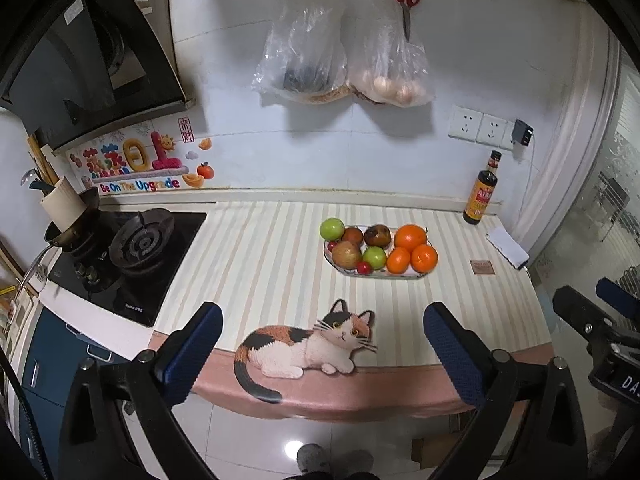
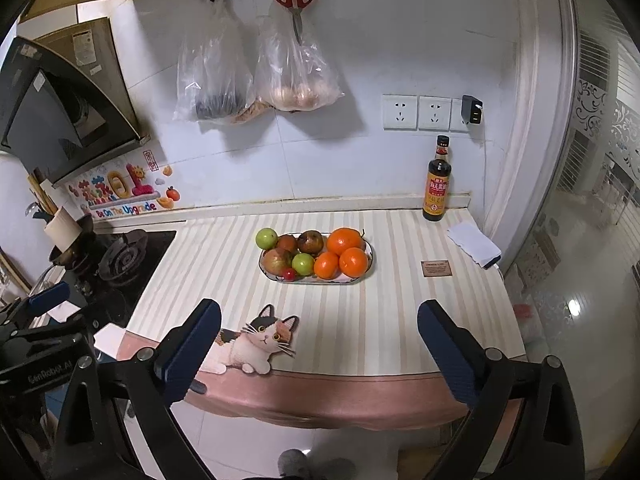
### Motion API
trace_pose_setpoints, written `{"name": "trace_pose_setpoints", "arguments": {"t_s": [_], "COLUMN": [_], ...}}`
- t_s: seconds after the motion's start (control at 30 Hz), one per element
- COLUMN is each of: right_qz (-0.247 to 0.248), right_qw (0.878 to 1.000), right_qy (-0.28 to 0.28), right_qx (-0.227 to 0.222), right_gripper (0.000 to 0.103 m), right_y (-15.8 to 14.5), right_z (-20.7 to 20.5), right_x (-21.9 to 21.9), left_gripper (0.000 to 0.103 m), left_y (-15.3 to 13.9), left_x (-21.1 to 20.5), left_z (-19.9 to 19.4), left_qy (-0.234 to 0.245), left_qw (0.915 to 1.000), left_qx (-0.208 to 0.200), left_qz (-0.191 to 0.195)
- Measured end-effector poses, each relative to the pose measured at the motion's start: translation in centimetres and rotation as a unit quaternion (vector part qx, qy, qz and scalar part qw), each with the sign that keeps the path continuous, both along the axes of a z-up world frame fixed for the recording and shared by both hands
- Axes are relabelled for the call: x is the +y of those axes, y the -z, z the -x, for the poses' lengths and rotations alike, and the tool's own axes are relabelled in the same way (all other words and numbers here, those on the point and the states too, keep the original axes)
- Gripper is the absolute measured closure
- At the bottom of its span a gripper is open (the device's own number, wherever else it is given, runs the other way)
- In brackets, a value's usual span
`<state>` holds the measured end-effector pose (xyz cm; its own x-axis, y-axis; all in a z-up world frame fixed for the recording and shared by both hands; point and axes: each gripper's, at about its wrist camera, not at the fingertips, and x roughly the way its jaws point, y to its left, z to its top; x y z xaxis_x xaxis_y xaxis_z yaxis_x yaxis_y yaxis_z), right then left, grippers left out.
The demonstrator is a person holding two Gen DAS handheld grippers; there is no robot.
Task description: Organize fruits
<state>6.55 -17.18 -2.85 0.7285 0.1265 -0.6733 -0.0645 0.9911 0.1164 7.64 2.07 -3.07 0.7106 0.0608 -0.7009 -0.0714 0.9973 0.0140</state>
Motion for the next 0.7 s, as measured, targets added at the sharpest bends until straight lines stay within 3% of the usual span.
{"name": "trace_pose_setpoints", "arguments": {"t_s": [0.3, 0.7], "right_qz": [-0.001, 0.005], "right_qw": [1.000, 0.998], "right_qy": [0.010, 0.026], "right_qx": [0.023, 0.064], "right_gripper": [0.002, 0.002], "right_y": [1.8, 5.3], "right_z": [-4.4, -12.4], "right_x": [0.3, -0.6], "left_gripper": [0.000, 0.000], "left_y": [0.2, 3.5], "left_x": [0.5, 0.0], "left_z": [-3.8, -10.6], "left_qy": [0.002, -0.001], "left_qw": [0.9999, 0.9983], "left_qx": [0.008, 0.057], "left_qz": [-0.006, -0.011]}}
